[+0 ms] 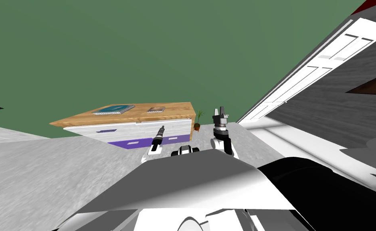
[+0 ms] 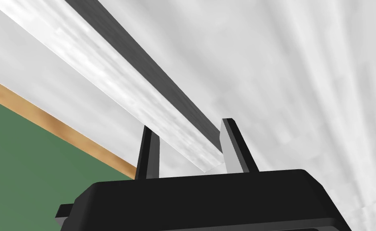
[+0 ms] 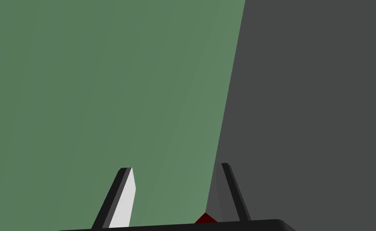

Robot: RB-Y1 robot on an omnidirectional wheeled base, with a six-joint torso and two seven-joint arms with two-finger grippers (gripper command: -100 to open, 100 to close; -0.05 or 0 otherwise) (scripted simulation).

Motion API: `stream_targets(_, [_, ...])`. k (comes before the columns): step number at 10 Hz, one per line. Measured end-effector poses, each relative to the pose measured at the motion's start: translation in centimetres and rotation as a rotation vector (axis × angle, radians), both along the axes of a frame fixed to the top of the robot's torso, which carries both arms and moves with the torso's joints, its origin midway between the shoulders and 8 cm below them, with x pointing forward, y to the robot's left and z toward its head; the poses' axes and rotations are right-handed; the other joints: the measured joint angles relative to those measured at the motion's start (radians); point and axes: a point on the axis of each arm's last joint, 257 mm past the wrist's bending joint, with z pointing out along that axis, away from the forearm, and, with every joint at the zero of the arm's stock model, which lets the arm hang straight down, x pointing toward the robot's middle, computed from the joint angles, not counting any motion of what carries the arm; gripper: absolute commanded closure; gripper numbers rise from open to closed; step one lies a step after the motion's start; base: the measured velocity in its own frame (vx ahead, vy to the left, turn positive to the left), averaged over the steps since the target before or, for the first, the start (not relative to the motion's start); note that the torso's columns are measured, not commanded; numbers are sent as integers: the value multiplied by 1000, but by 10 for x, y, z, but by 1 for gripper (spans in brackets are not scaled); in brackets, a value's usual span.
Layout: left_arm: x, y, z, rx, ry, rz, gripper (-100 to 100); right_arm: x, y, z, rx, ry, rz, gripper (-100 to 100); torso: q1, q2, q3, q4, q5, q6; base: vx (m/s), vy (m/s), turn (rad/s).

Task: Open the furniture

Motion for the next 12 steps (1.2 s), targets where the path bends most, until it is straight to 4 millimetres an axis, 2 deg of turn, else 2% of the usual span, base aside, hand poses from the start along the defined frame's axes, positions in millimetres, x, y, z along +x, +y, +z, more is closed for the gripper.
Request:
stream_targets(10, [-5, -5, 3, 3, 8, -12, 100, 0, 0, 0, 0, 0, 0, 0, -2, 3, 2, 1, 0, 3, -154, 0, 8])
stream_targets(11, [-6, -5, 0, 2, 15, -11, -100, 0, 0, 0, 0, 0, 0, 0, -3, -3, -2, 2, -1, 2, -62, 6, -64])
stream_targets(12, [-1, -5, 6, 2, 14, -9, -100, 0, 0, 0, 0, 0, 0, 0, -2, -5, -3, 0, 0, 2, -65, 19, -53])
